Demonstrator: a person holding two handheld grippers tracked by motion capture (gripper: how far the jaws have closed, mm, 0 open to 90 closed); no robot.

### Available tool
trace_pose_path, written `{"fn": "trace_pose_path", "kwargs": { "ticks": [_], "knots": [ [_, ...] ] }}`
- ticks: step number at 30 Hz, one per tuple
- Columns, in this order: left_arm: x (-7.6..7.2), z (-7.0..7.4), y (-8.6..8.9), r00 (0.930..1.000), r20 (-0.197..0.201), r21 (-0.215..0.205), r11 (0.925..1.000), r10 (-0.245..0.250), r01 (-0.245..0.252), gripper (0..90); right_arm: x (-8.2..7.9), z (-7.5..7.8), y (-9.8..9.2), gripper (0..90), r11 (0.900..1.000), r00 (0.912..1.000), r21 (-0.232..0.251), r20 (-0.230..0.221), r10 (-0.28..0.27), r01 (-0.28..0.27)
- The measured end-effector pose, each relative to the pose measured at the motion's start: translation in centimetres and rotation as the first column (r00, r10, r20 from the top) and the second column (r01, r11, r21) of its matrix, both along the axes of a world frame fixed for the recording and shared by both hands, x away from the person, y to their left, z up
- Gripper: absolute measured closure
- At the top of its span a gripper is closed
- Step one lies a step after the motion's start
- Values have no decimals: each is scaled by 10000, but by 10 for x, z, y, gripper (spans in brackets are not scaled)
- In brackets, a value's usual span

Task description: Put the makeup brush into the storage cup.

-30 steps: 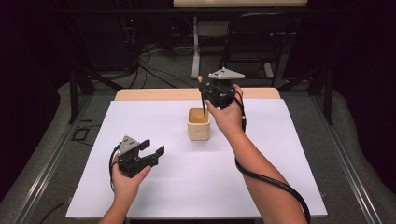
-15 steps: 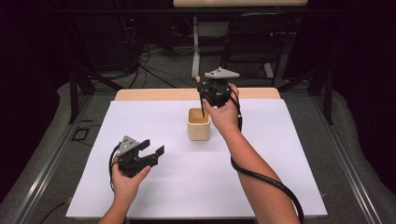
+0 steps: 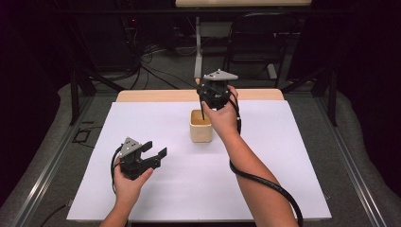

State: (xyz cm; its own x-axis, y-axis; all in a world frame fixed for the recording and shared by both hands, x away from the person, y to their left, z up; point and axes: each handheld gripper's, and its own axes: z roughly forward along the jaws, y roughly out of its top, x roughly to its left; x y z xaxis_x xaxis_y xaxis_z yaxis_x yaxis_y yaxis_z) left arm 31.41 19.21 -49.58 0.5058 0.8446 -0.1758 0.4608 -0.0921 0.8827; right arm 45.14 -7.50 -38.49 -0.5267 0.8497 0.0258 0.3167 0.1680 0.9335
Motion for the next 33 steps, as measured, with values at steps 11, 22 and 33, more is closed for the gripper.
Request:
{"fn": "trace_pose_path", "kwargs": {
  "ticks": [11,22,33],
  "knots": [
    [0,0,0,10000,11,12,10000,-2,2,334,2,-14,-3,840,9999,9998,-13,-173,-102,102],
    [0,-1,-1,10000,12,31,10000,-11,11,334,3,-24,-4,840,9999,9991,-51,-395,-124,122],
    [0,-1,0,10000,-6,50,10000,0,0,333,4,-34,-2,840,9998,9983,-2,-553,-207,207]
  ]
}}
